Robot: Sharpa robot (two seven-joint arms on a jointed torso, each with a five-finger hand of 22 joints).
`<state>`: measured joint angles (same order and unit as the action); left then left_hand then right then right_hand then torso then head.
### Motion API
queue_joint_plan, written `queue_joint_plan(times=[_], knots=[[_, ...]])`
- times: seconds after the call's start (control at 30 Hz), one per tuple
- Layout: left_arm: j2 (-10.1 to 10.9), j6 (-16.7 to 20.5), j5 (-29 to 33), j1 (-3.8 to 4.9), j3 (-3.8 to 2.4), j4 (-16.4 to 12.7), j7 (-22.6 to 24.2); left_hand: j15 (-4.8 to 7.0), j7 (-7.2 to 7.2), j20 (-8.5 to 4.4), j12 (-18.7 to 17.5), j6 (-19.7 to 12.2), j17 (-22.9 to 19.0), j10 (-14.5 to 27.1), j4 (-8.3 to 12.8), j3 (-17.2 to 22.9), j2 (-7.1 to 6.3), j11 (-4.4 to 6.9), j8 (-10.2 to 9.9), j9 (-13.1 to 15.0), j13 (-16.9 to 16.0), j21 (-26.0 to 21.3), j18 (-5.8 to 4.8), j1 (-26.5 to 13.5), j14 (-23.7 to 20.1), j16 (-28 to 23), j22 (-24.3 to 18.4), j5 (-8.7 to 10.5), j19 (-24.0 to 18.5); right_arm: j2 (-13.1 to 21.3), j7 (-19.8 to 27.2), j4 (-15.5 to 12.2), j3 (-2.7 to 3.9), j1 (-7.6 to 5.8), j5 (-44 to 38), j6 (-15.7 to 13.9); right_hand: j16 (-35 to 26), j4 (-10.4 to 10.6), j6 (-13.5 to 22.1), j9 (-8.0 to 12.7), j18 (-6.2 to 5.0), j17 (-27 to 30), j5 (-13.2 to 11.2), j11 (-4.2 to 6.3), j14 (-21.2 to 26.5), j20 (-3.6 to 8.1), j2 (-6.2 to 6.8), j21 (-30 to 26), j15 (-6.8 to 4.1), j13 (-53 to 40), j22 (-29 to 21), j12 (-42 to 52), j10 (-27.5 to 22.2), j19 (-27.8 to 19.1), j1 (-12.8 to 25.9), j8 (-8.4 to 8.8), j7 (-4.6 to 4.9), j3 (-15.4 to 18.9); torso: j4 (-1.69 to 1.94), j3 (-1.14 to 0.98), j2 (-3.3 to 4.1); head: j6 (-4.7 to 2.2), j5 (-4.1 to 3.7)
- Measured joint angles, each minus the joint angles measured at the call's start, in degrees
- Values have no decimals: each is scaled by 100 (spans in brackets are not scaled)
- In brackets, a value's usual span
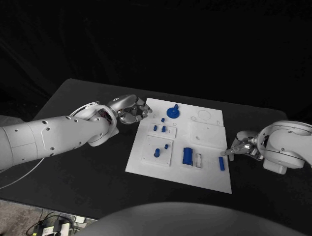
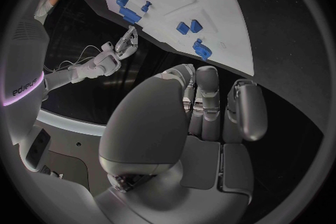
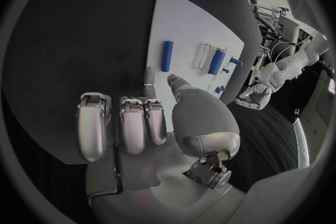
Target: Assemble the parts on the task board
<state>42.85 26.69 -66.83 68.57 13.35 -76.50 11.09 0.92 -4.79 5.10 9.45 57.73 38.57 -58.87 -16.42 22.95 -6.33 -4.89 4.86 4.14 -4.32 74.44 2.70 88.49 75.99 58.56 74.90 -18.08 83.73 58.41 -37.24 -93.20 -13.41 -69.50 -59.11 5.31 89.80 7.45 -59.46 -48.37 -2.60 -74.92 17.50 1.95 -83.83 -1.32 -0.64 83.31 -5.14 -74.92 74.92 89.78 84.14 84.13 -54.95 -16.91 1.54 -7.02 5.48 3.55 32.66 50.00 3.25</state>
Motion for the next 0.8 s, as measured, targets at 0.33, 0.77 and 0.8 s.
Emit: queue_joint_plan(times=[0.33, 0.77, 0.8], knots=[[8, -1, 0, -1, 0, 0, -9, 0, 0, 0, 0, 0, 0, -20, 0, 0, 0, 20, 0, 0, 0, 0, 0, 0, 0, 0, 0, 0, 0, -162, -40, 57, -1, 69, 23, 125, 0, 189, -58, 111, 0, 1, -957, 0, 0, 0, -17, 0, 0, 0, 0, 0, 0, 0, 255, 154, 24, 220, -6, -6, 9, 0, 26], [5, -3, -1, -10, 0, 9, -15, -20, 0, 0, 0, 0, -9, -20, 17, 16, 0, 20, 0, -1, 0, 0, 0, 0, -20, 0, 0, 0, 0, -253, -59, 152, 9, 163, 147, 246, 0, 145, -35, 274, 0, 1, -698, -1, 1, -1, -58, 0, 1, 1, -1, 0, 0, 0, 258, 363, 49, 306, -11, -8, 8, 0, 27], [6, -3, -1, -10, 0, 9, -15, -20, 0, 0, 0, -1, -9, -20, 17, 16, 0, 20, 0, -1, 0, 0, 0, 0, -20, 0, 0, 0, 0, -257, -59, 160, 13, 167, 152, 250, 0, 115, -30, 301, 0, 1, -538, -1, 1, -1, -82, 0, 0, 1, -1, 0, 0, 0, 235, 397, 55, 289, -11, -8, 8, 0, 27]])
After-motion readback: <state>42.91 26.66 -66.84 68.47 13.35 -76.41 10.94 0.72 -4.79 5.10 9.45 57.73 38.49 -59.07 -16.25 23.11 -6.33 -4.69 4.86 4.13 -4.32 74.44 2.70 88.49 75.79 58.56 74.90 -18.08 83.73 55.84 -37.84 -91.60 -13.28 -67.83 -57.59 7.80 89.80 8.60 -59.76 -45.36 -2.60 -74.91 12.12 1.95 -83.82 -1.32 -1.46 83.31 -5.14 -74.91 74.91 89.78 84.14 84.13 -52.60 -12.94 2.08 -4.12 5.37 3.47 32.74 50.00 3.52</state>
